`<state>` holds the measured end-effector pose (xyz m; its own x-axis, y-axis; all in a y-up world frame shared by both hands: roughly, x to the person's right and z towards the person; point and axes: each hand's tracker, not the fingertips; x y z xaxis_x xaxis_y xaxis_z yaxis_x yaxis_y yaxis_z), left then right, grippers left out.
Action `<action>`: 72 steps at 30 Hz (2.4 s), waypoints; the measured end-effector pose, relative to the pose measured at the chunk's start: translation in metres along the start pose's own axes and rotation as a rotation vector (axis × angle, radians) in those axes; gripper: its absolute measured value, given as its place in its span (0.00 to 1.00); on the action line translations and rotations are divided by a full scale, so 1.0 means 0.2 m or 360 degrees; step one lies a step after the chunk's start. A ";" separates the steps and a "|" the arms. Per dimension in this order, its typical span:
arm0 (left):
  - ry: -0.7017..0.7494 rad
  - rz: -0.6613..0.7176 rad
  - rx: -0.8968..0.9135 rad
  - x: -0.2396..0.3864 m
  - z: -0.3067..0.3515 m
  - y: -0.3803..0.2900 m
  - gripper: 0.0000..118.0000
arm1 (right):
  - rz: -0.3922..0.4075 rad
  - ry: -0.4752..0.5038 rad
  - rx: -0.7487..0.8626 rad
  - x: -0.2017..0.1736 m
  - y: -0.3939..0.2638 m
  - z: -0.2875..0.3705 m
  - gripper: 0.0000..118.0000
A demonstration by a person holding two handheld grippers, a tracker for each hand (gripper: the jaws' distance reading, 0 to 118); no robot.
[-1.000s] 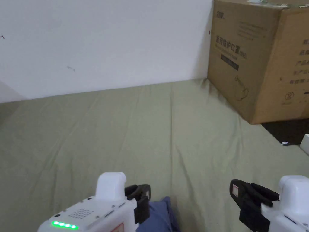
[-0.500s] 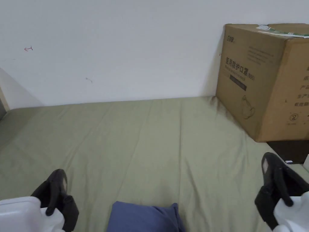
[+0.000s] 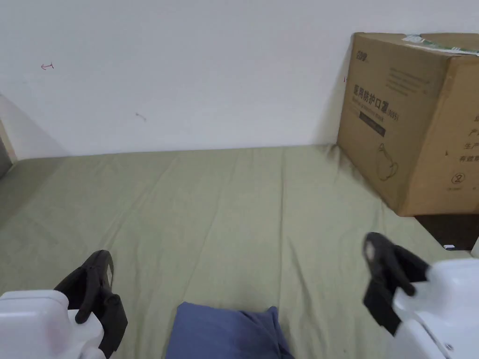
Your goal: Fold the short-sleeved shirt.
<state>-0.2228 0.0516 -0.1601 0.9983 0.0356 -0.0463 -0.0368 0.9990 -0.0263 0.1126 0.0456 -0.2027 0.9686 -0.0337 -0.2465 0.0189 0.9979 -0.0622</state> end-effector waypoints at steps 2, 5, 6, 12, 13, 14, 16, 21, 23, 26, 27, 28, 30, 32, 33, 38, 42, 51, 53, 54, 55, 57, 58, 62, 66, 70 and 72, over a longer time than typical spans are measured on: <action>0.0031 -0.0015 -0.0124 -0.04 -0.03 -0.03 0.00 | -0.0011 0.0260 -0.0411 -0.02 -0.06 -0.21 0.00; 0.0074 0.0066 -0.0240 -0.11 -0.05 -0.12 0.00 | 0.0070 0.0429 -0.1014 -0.10 -0.32 -0.54 0.00; 0.0086 0.0105 -0.0280 -0.14 -0.05 -0.16 0.00 | 0.0111 0.0482 -0.1176 -0.12 -0.43 -0.62 0.00; -0.0013 0.0405 -0.0719 -0.32 -0.26 -0.36 0.00 | 0.0070 0.0540 -0.1731 -0.12 -0.89 -0.80 0.00; -0.0075 0.0481 -0.0798 -0.36 -0.31 -0.41 0.00 | 0.0044 0.0549 -0.1677 -0.10 -0.88 -0.78 0.00; -0.0177 0.0588 -0.0891 -0.40 -0.38 -0.46 0.00 | -0.0027 0.0570 -0.1672 -0.08 -0.86 -0.79 0.00; -0.0447 0.0893 -0.1101 -0.48 -0.53 -0.59 0.01 | -0.0201 0.0574 -0.1740 -0.02 -0.86 -0.81 0.00; -0.0872 0.1313 -0.1531 -0.55 -0.90 -0.99 1.00 | -0.0349 0.0622 -0.1732 0.06 -0.90 -0.80 0.00; -0.0900 0.1366 -0.1559 -0.56 -1.00 -1.08 0.99 | -0.0343 0.0623 -0.1732 0.05 -0.90 -0.80 0.00; -0.1103 0.1716 -0.1638 -0.53 -1.12 -1.23 0.99 | -0.0330 0.0627 -0.1739 0.04 -0.91 -0.82 0.00; -0.1251 0.1830 -0.1640 -0.50 -1.16 -1.26 0.99 | -0.0346 0.0627 -0.1745 0.05 -0.91 -0.83 0.00; -0.1343 0.1884 -0.1626 -0.47 -1.19 -1.28 0.99 | -0.0377 0.0626 -0.1747 0.06 -0.92 -0.83 0.00; -0.1462 0.1977 -0.1672 -0.39 -1.25 -1.31 0.90 | -0.0462 0.0627 -0.1748 0.08 -0.94 -0.83 0.00; -0.1412 0.1733 -0.1772 -0.31 -1.26 -1.30 0.13 | -0.0566 0.0630 -0.1743 0.11 -0.95 -0.83 0.00; -0.1302 0.1450 -0.1851 -0.26 -1.26 -1.31 0.13 | -0.0611 0.0625 -0.1741 0.13 -0.97 -0.83 0.00; -0.1293 0.1495 -0.1821 -0.34 -1.24 -1.29 0.13 | -0.0700 0.0642 -0.1685 0.15 -0.94 -0.80 0.00; -0.1278 0.1279 -0.1798 -0.52 -1.21 -1.09 0.13 | -0.0685 0.0621 -0.1581 0.12 -0.82 -0.75 0.00; -0.0549 0.0731 -0.1837 -1.54 -1.12 -0.52 0.13 | -0.0393 0.0607 -0.1449 -0.11 -0.63 -0.73 0.00; -0.0346 0.0604 -0.1866 -1.71 -1.10 -0.41 0.13 | -0.0381 0.0631 -0.1431 -0.17 -0.60 -0.73 0.00; -0.0239 0.0504 -0.1888 -1.79 -1.11 -0.36 0.13 | -0.0377 0.0639 -0.1423 -0.20 -0.58 -0.74 0.00; -0.0166 0.0424 -0.1920 -1.85 -1.11 -0.33 0.14 | -0.0374 0.0646 -0.1421 -0.21 -0.57 -0.74 0.00; -0.0008 0.0264 -0.1966 -1.93 -1.12 -0.29 0.15 | -0.0363 0.0648 -0.1414 -0.24 -0.55 -0.75 0.00; 0.0070 0.0186 -0.1977 -1.97 -1.13 -0.28 0.19 | -0.0362 0.0644 -0.1410 -0.25 -0.55 -0.76 0.00; 0.0239 0.0010 -0.1881 -2.06 -1.13 -0.24 0.98 | -0.0371 0.0622 -0.1416 -0.26 -0.54 -0.77 0.00; 0.0259 0.0080 -0.1753 -2.13 -1.07 -0.16 0.99 | -0.0358 0.0603 -0.1429 -0.25 -0.54 -0.76 0.00; 0.0287 0.0013 -0.1611 -2.09 -1.00 -0.12 0.99 | -0.0359 0.0583 -0.1436 -0.23 -0.54 -0.74 0.00; 0.0202 0.0104 -0.1538 -1.96 -0.96 -0.12 0.99 | -0.0376 0.0577 -0.1426 -0.22 -0.53 -0.72 0.00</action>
<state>-0.6226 0.0084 -0.3321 0.9827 0.0300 -0.1827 -0.1698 0.5397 -0.8246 0.0317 -0.0672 -0.3252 0.8268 -0.3901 -0.4053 -0.1379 0.5580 -0.8183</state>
